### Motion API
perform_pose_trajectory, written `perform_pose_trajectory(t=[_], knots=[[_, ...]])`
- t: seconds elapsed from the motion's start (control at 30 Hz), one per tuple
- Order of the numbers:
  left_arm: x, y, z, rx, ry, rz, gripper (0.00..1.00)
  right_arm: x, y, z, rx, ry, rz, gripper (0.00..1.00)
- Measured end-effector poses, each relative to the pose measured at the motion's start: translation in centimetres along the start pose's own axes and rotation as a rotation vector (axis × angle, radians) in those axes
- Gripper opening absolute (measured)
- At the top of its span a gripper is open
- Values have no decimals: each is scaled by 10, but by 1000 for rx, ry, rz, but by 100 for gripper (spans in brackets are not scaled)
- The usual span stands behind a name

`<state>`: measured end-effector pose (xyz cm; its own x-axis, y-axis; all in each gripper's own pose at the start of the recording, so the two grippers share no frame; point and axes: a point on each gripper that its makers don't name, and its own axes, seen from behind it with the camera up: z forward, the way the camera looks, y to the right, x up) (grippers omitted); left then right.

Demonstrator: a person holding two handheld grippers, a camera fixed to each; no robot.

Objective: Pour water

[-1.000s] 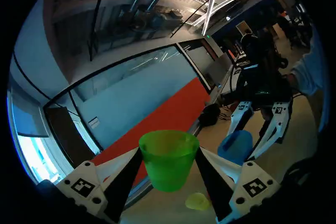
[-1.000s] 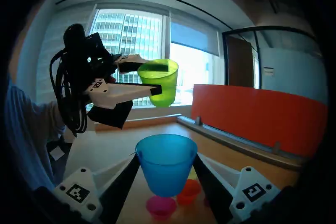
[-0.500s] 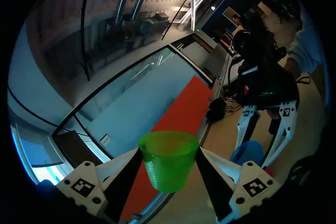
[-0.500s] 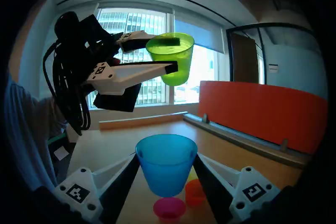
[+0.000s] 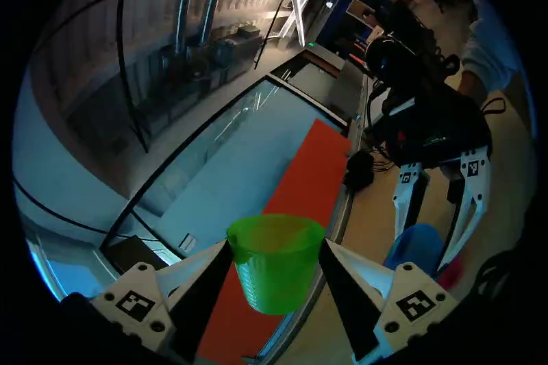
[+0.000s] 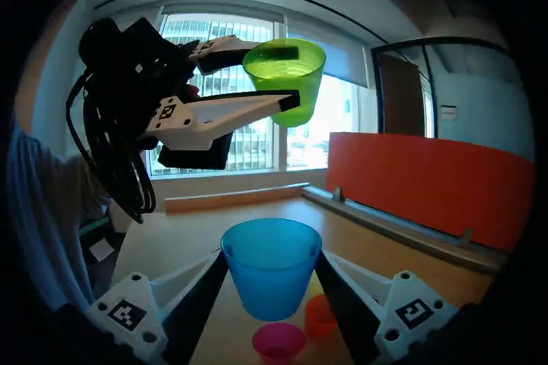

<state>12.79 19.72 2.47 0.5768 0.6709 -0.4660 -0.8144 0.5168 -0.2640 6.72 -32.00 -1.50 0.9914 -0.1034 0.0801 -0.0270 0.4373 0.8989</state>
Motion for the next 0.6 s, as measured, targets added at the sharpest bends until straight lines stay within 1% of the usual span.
perform_pose_trajectory(t=[0.27,0.6], knots=[[2,-2,3,7,-2,74,86,1,3,2,2,4,-2,90],[2,-1,5,20,-7,136,86,2,5,1,-2,9,-8,90]])
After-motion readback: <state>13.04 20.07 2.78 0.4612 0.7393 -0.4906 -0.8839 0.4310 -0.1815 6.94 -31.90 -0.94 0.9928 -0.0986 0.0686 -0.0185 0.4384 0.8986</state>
